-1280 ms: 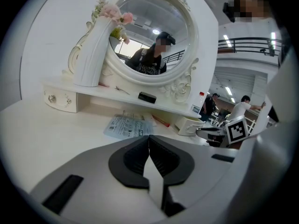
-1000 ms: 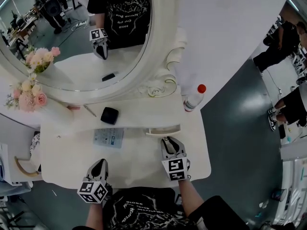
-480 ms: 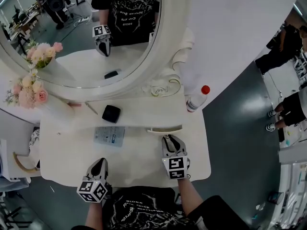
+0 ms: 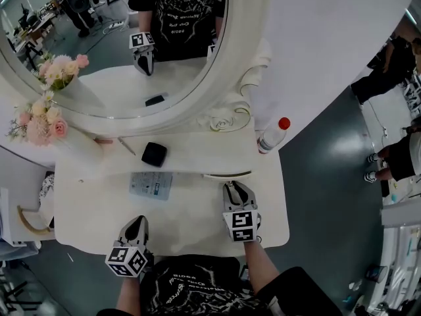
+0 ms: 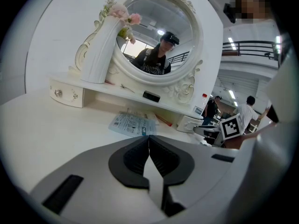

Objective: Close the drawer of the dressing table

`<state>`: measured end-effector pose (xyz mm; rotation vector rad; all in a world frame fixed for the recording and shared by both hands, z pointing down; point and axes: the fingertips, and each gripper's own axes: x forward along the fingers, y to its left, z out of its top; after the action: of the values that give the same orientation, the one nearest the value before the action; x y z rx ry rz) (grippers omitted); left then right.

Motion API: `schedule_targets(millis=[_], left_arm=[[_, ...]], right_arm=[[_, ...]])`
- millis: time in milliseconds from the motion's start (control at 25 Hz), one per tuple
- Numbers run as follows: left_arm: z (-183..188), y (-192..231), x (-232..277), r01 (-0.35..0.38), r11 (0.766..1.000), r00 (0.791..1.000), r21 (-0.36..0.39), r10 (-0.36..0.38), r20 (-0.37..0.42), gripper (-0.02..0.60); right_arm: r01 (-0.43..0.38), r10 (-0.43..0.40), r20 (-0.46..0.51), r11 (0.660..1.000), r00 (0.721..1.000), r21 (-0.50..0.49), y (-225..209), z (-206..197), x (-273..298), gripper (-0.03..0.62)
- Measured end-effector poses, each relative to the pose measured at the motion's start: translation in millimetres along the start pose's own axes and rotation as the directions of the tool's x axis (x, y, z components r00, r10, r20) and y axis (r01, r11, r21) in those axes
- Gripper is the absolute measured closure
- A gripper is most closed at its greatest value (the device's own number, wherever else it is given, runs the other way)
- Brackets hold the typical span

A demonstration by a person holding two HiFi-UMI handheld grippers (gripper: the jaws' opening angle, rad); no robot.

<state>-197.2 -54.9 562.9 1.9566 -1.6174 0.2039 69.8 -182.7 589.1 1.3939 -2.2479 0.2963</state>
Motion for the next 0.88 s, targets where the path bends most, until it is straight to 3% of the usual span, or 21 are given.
schedule_targets(millis=[880], left_arm=[[-4.7,4.6,-1.3,-0.013,1.0,1.0,-0.021,0.013,-0.005,0.566]], right_arm=[[0.011,-0.011,-0.006,1.0,1.0,-0.005,-5.0,1.9,7.5,0.494]])
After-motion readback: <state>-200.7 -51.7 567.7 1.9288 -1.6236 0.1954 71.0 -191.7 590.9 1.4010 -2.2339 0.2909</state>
